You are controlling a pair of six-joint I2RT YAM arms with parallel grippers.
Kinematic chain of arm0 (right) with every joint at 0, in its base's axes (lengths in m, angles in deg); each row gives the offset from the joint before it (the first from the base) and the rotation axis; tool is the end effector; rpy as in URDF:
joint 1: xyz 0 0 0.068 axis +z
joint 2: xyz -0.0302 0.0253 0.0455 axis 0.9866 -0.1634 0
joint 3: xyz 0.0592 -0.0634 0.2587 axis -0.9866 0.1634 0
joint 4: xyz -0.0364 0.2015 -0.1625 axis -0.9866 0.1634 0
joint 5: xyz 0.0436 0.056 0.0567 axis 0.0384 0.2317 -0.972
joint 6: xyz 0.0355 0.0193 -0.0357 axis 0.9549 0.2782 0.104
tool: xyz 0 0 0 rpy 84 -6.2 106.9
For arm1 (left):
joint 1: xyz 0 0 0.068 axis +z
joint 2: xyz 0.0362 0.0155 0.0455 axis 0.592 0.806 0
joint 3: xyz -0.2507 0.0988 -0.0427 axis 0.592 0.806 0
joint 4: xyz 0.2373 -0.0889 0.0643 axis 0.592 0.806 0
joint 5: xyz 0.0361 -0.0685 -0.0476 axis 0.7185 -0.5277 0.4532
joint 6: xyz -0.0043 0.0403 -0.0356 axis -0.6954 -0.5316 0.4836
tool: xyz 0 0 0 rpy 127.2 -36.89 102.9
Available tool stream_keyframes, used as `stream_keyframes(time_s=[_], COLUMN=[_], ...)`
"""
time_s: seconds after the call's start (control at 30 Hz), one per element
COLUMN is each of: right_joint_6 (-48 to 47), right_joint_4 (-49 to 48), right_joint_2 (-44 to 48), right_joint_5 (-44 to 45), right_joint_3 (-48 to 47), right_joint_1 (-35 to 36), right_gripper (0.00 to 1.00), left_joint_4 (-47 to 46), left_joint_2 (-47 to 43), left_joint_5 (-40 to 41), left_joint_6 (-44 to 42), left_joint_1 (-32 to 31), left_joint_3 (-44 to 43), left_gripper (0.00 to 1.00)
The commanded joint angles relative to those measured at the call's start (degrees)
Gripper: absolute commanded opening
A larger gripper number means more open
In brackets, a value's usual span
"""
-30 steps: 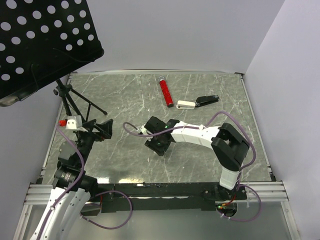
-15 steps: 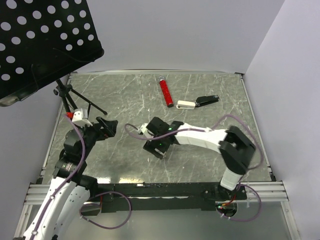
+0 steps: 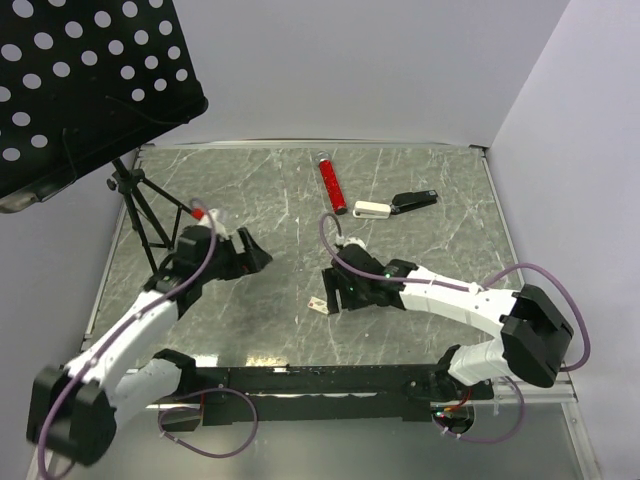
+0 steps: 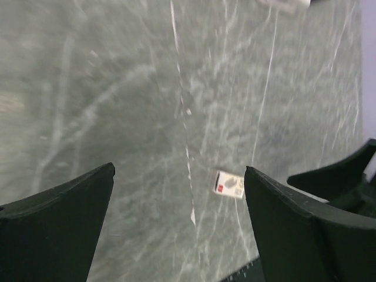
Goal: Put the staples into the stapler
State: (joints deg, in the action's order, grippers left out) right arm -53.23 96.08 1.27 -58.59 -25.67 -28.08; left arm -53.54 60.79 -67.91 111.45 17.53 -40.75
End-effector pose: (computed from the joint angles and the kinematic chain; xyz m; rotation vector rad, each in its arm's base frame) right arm 0.1660 0.2114 0.2232 -0.4546 2.5592 0.4483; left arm 0.1887 -0.0710 0.2432 -0.2259 2.1626 -0.7720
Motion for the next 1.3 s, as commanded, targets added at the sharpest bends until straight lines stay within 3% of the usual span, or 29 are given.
stream_keyframes(time_s=[0.0, 0.1, 0.23, 0.43, 0.83, 1.27], right_joint_6=[16.31, 19.91, 23.70, 27.22, 29.60, 30.47], right_joint_4=[-5.41, -8.14, -12.27, -17.54, -26.60, -27.48], right_joint_2=[-0.24, -1.65, -0.95, -0.42, -1.91, -3.67], right_joint_5=[-0.90, -1.87, -1.00, -2.13, -6.97, -8.55], right_joint_3=[3.65, 5.50, 8.83, 12.97, 17.19, 17.54], right_joint_1=[-0.04, 0.05, -0.21, -2.58, -4.96, -6.02], right_gripper=[0.78, 0.76, 0.66, 0.52, 0.40, 0.33], left_joint_4=[-3.49, -4.89, -8.93, -10.08, -9.21, -5.87], left_joint_2=[7.74, 12.67, 17.41, 23.74, 34.47, 39.31], left_joint_5=[-4.88, -4.53, -5.40, -7.87, -14.63, -15.95], left_joint_6=[1.43, 2.57, 4.60, 4.86, 3.28, 1.44], left_joint_1=[-4.52, -7.77, -10.41, -12.52, -14.98, -16.92], left_joint_3=[-4.29, -4.73, -4.12, -5.17, -10.88, -13.96], left_gripper=[0.97, 0.97, 0.99, 0.88, 0.69, 0.53])
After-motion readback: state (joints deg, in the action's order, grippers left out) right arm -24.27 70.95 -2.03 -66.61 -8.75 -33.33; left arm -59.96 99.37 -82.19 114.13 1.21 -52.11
